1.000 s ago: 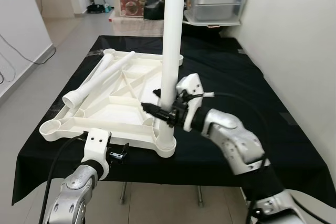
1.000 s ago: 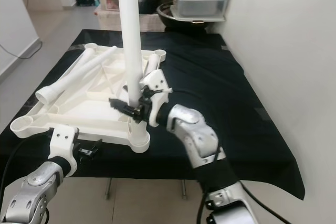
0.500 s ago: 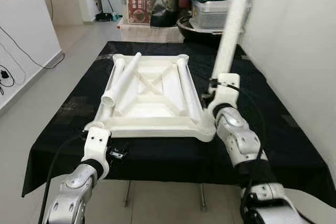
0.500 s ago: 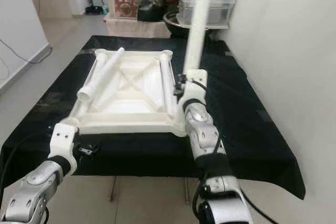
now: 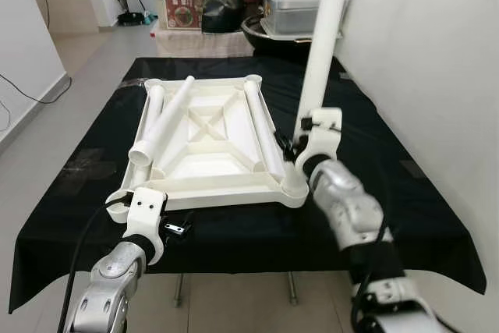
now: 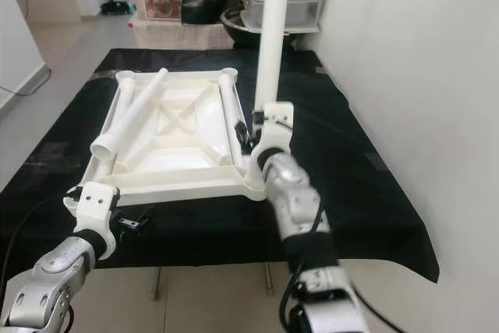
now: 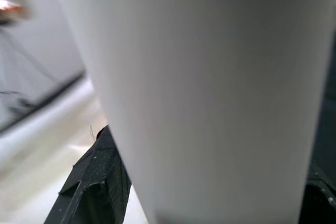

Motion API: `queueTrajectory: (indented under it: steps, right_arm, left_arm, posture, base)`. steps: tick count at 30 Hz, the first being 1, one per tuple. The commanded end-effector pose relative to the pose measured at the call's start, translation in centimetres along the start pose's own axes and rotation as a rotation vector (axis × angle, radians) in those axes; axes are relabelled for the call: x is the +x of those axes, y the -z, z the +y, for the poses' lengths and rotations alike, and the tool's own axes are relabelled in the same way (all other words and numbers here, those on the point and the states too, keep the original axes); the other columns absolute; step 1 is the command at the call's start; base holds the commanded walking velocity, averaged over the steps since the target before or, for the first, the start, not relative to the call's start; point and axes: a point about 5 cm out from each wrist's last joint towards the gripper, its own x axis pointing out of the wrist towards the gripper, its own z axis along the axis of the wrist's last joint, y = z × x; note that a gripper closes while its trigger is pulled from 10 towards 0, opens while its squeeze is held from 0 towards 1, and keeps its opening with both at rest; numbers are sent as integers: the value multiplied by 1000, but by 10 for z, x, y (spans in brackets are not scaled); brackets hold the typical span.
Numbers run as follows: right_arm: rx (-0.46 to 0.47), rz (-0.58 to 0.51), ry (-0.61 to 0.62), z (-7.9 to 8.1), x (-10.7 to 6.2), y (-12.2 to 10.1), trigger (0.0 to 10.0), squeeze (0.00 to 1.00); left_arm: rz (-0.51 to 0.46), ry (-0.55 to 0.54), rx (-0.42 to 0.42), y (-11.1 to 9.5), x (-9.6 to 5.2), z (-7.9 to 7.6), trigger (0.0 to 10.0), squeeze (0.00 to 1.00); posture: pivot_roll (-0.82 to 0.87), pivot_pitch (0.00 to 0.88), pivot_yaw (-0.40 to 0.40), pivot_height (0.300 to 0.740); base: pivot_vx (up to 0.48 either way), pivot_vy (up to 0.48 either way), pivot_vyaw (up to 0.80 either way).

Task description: Building children table

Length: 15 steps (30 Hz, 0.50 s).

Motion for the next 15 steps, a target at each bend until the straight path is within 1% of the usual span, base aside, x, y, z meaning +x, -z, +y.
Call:
queueTrajectory:
  steps: [1,2,3,4,5,6,10,11,12,13,14,15]
  right_arm:
    - [4,-1,-265,30,0,-5,10000,0]
    - [4,-1,-265,30,0,-5,10000,0]
    - [-87,-3,-502,48,-12,-7,10000,0]
    - [-87,-3,-502,48,-12,-7,10000,0]
    - [-193,33,-666,59,-24,3,10000,0]
    - [-227,51,-710,62,-28,9,10000,0]
    - [-208,79,-710,65,-29,17,10000,0]
    - [-223,88,-699,64,-28,21,10000,0]
    - [-244,103,-651,60,-23,26,6314,0]
    - [-250,121,-582,54,-17,30,3490,0]
    - [-250,121,-582,54,-17,30,3490,0]
    - [-225,159,-414,39,-6,34,0,0]
  left_arm:
    - [10,-8,-1,4,-2,1,10000,0]
    - [10,-8,-1,4,-2,1,10000,0]
    - [10,-10,-3,4,-2,1,10000,0]
    - [10,-10,-3,4,-2,1,10000,0]
    - [9,-11,-4,4,-1,1,10000,0]
    - [8,-11,-5,4,-1,0,10000,0]
    - [1,-9,-10,2,-1,-2,10000,0]
    - [2,-12,-9,3,-2,-1,10000,0]
    - [6,-17,-8,4,-3,1,10000,0]
    - [9,-21,-7,5,-3,3,10000,0]
    - [9,-21,-7,5,-3,3,10000,0]
    - [13,-24,-5,6,-4,4,10000,0]
  posture:
    - [98,0,-48,740]
    - [98,0,-48,740]
    - [98,0,-50,740]
    - [98,0,-50,740]
    - [101,0,-53,740]
    - [101,0,-53,740]
    - [108,0,-57,740]
    - [113,0,-60,740]
    - [111,0,-58,740]
    - [111,0,-58,740]
    - [111,0,-58,740]
    - [106,0,-56,740]
  base:
    - [0,0,0]
    - [0,0,0]
    - [0,0,0]
    - [0,0,0]
    - [0,0,0]
    - [0,0,0]
    - [0,0,0]
    - [0,0,0]
    - [0,0,0]
    - [0,0,0]
    - [0,0,0]
    - [0,0,0]
